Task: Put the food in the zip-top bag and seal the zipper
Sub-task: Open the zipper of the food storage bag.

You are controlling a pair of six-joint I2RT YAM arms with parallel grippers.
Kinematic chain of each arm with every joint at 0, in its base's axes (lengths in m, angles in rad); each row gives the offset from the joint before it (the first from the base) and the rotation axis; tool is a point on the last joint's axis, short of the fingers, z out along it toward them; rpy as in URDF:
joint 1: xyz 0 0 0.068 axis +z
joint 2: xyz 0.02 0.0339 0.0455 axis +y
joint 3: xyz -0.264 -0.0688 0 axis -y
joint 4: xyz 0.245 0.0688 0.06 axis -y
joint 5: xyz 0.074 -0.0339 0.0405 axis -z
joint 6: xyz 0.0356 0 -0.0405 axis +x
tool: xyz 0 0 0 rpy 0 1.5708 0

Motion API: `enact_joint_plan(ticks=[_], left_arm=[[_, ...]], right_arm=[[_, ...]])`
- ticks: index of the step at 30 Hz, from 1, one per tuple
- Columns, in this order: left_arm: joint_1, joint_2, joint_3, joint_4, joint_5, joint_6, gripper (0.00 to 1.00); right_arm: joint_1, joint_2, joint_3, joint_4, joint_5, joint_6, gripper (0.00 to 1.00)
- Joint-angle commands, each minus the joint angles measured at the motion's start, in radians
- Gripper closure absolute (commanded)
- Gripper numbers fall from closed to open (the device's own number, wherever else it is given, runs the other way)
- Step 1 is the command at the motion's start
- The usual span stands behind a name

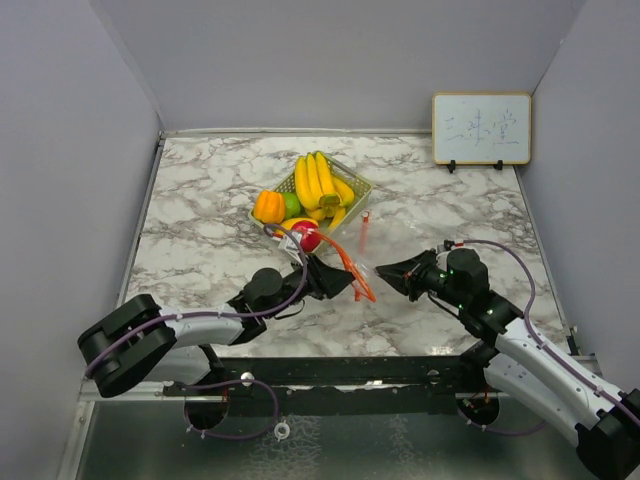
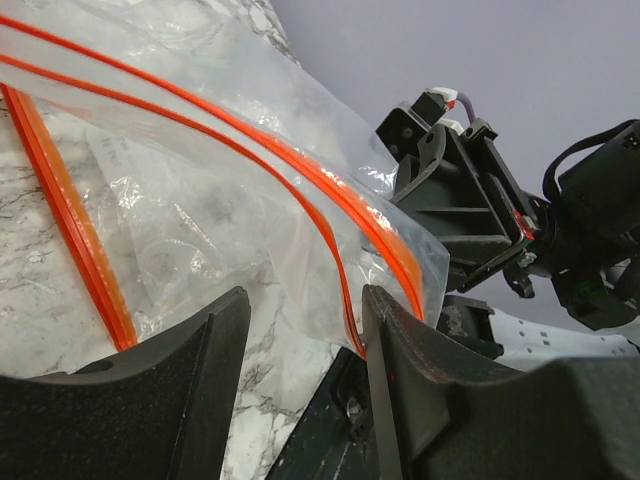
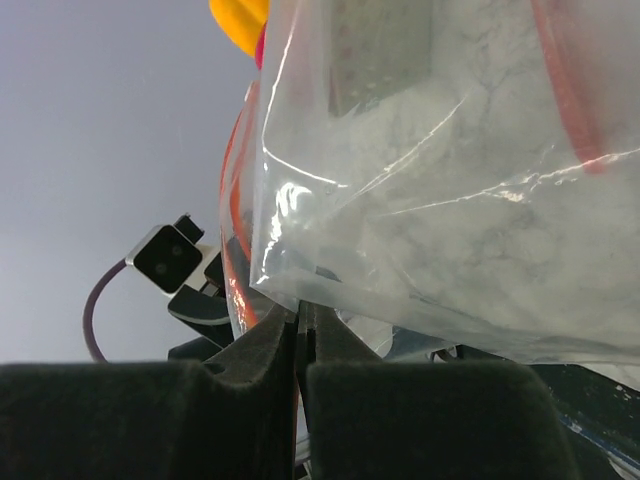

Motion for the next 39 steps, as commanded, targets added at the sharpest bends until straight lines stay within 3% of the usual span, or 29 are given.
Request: enact_joint_plan(ticks=[1,8,10,14,18,21,23,25,28,30,32,39], left_arm=[[-0.002,0.040,0.064,0.047,0.007,0.006,0.50],[-0.002,0.118,0.148,0.034,-0.001,0.040,0.51],[-0.003,0.137,0.171,0.027,0.007,0.061,0.56],[-0.002,0.139,0.189,-0.022,0.018,0.123,1.00],[-0.002,0.035,0.182,-0.179,-0.002,0.203,1.00],[-0.002,-0.089,0.211,-0.429,-0.029,0.304,1.00],[-0.002,-0.160,0.256,-0.636,-0.049,0.385,1.00],[-0.002,-0.215,0.301,-0.811,-0.068,0.447,1.00],[-0.002,-0.251,0.353,-0.974,-0.050,0.521,1.00],[-0.002,-0.239,0.385,-1.034,-0.032,0.555,1.00],[-0.002,-0.210,0.408,-1.058,-0.003,0.588,1.00],[-0.007,-0.113,0.469,-1.040,0.032,0.639,1.00]], right_arm=[[0.004,-0.007,0.029,-0.004,-0.038,-0.026,0.98],[0.004,-0.015,0.029,-0.031,-0.067,-0.041,0.98],[0.004,-0.030,0.027,-0.054,-0.063,-0.039,0.98],[0.004,-0.081,0.030,-0.106,-0.015,-0.044,0.98],[0.004,-0.129,0.112,-0.248,0.125,-0.148,0.98],[0.003,-0.105,0.230,-0.359,0.247,-0.326,0.93],[0.004,-0.044,0.341,-0.419,0.320,-0.488,0.86],[0.004,0.035,0.454,-0.460,0.359,-0.642,0.72],[0.004,0.167,0.585,-0.441,0.285,-0.869,0.55],[0.005,0.279,0.666,-0.450,0.193,-0.970,0.44],[0.009,0.372,0.725,-0.454,0.103,-1.031,0.39],[0.083,0.491,0.797,-0.452,0.103,-1.089,0.37]])
